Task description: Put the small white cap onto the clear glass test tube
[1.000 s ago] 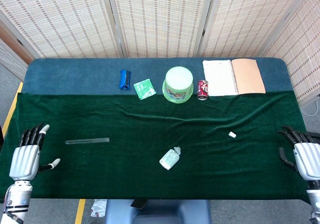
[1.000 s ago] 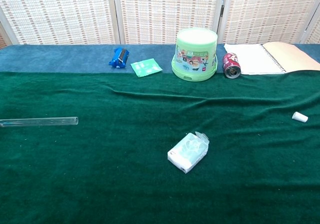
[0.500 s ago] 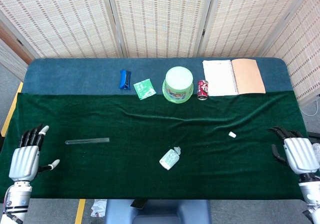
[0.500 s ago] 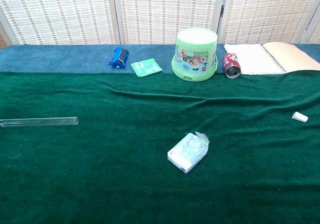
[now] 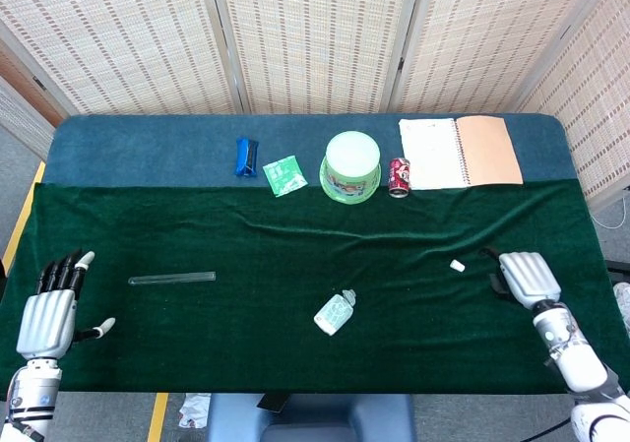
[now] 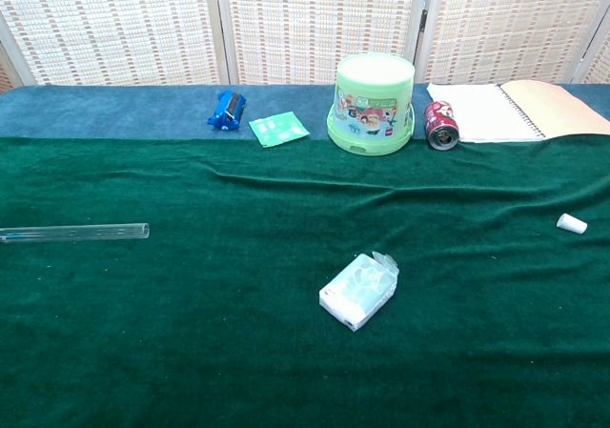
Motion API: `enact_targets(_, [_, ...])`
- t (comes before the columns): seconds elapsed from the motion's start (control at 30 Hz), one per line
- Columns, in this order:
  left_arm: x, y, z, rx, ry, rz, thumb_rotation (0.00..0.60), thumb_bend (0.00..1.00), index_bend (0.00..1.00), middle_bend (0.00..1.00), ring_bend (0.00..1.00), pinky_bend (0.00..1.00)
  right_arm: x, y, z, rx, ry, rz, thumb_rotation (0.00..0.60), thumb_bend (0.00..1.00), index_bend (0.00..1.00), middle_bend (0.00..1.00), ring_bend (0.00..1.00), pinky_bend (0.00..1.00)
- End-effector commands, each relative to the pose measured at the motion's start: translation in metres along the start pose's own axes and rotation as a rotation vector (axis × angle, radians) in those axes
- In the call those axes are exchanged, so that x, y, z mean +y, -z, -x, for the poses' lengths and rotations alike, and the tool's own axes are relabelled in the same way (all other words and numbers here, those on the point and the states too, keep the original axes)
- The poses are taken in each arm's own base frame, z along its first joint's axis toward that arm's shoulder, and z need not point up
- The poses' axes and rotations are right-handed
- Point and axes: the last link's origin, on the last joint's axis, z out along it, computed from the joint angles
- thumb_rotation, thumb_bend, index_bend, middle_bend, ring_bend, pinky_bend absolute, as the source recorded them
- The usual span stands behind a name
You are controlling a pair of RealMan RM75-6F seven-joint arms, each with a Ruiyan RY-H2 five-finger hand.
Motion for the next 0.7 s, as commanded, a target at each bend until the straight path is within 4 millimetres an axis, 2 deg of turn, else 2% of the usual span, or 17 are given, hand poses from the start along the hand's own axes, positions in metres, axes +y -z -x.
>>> enact_targets(0.03, [-0.001, 0.000, 0.000, -0.003, -0.002, -0.003, 0.600, 0.10, 0.11, 0.07, 0.06, 0.00, -0.010, -0.026, 0.012, -0.052, 0.003, -0.006, 0.600, 0.68, 0.26, 0.84, 1.00, 0.96])
enact_targets(0.33, [-0.003, -0.002, 0.003, -0.013, -0.002, -0.012, 0.600, 0.10, 0.11, 0.07, 0.06, 0.00, -0.024, -0.050, 0.025, -0.086, 0.015, -0.025, 0.600, 0.69, 0.27, 0.84, 1.00, 0.97])
enact_targets(0.7, [-0.004, -0.002, 0.005, -0.019, 0.000, -0.014, 0.600, 0.10, 0.11, 0.07, 0.06, 0.00, -0.031, -0.049, 0.032, -0.100, 0.031, -0.050, 0.600, 0.69, 0.28, 0.84, 1.00, 0.97])
